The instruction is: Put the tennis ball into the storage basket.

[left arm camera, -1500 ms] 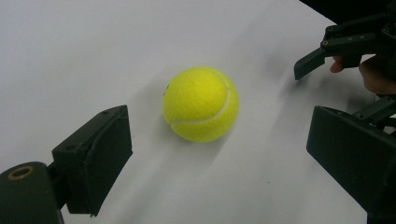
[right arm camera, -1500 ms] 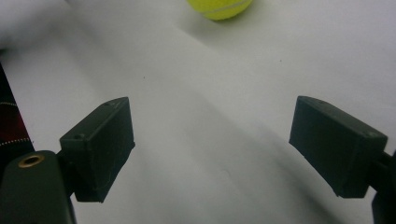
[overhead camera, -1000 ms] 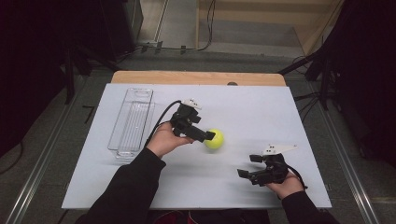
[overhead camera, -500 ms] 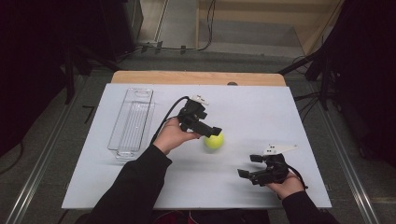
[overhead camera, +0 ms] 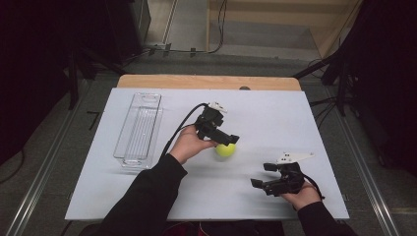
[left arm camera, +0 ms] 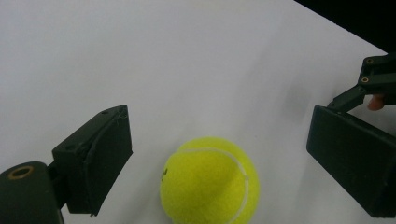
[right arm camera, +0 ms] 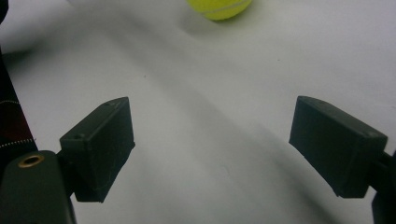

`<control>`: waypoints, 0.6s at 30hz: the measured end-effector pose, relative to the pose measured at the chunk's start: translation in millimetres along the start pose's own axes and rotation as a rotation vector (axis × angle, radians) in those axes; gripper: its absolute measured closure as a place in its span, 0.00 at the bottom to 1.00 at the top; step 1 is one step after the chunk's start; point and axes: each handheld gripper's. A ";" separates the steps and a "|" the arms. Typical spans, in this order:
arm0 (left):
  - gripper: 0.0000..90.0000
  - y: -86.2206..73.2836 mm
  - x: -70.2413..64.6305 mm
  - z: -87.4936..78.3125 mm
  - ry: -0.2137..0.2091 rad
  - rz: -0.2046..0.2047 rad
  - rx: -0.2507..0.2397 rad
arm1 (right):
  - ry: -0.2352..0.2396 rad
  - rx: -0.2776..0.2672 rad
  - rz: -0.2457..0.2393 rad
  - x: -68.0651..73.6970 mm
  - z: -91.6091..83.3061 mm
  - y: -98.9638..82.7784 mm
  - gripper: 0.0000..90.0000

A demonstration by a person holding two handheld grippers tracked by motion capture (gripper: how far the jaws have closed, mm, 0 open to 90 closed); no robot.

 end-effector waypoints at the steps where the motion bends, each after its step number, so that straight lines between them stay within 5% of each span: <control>1: 0.08 -0.2 -0.1 0.6 -0.006 -0.001 -0.003 | -0.001 0.000 -0.001 -0.1 0.0 -0.1 0.13; 18: 0.08 -7.0 1.4 7.5 0.017 0.002 0.002 | 0.000 0.001 0.001 0.7 -0.5 -0.5 0.13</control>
Point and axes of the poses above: each handheld gripper's, and its own axes: z roughly forward along the jaws, y roughly out of its top, x roughly to its left, and after that the axes turned 2 degrees about -z, right-handed
